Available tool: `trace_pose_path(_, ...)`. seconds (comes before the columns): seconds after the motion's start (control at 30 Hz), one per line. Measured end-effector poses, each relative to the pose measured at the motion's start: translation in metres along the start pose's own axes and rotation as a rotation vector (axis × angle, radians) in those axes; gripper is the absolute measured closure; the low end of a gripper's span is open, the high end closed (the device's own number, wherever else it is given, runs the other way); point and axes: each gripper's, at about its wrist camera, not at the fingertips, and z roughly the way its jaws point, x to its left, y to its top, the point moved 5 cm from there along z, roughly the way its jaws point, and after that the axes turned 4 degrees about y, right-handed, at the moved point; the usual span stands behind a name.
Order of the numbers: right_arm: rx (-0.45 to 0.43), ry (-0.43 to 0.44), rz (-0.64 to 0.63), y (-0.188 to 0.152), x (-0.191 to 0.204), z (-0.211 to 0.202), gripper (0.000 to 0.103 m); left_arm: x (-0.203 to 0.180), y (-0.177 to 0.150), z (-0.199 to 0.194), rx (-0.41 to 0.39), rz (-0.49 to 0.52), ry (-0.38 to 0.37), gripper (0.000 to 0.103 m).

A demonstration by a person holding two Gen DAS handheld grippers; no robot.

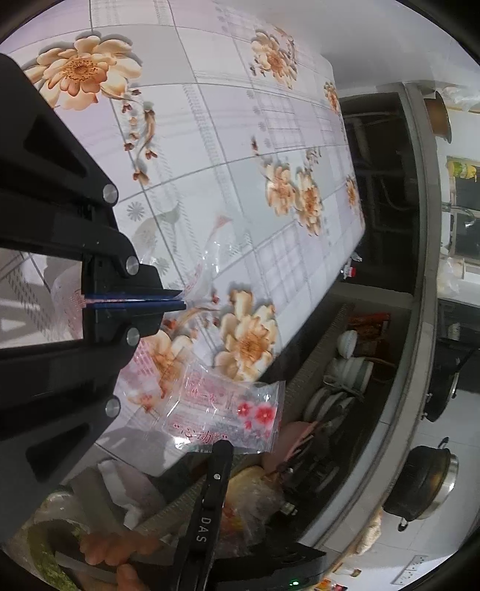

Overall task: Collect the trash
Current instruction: 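Carry the plastic pieces in both grippers to the blue basket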

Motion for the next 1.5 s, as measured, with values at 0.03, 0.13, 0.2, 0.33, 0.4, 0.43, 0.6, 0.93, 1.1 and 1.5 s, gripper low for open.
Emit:
trace_pose_path(0.03,-0.012,0.0,0.009,0.003,-0.003,-0.004,0.103,-0.002,0.003,-0.001,-0.005,-0.002,-0.005,0.103)
trace_pose_path(0.13,-0.07,-0.014,0.047,0.012,-0.021,-0.025,0.103,-0.01,0.013,-0.004,-0.021,-0.002,-0.028,0.103)
trace_pose_path(0.2,-0.11,-0.02,0.081,0.016,-0.035,-0.039,0.103,-0.02,0.021,-0.005,-0.031,0.002,-0.048,0.103)
trace_pose_path(0.33,-0.188,-0.039,0.184,0.019,-0.078,-0.069,0.103,-0.047,0.04,-0.004,-0.056,0.038,-0.097,0.103)
trace_pose_path(0.4,-0.216,-0.056,0.232,0.017,-0.099,-0.08,0.103,-0.065,0.049,0.0,-0.063,0.059,-0.125,0.103)
trace_pose_path(0.43,-0.233,-0.069,0.268,0.015,-0.116,-0.088,0.103,-0.075,0.053,0.002,-0.063,0.071,-0.142,0.103)
trace_pose_path(0.6,-0.276,-0.128,0.413,-0.006,-0.178,-0.111,0.103,-0.123,0.072,0.02,-0.042,0.117,-0.223,0.103)
trace_pose_path(0.93,-0.237,-0.162,0.628,-0.059,-0.262,-0.092,0.103,-0.228,0.109,0.074,0.04,0.205,-0.344,0.103)
trace_pose_path(1.1,-0.207,-0.157,0.689,-0.074,-0.287,-0.071,0.103,-0.276,0.137,0.104,0.067,0.241,-0.379,0.103)
trace_pose_path(1.5,-0.137,-0.162,0.768,-0.098,-0.326,-0.038,0.103,-0.351,0.129,0.249,0.336,0.283,-0.376,0.103)
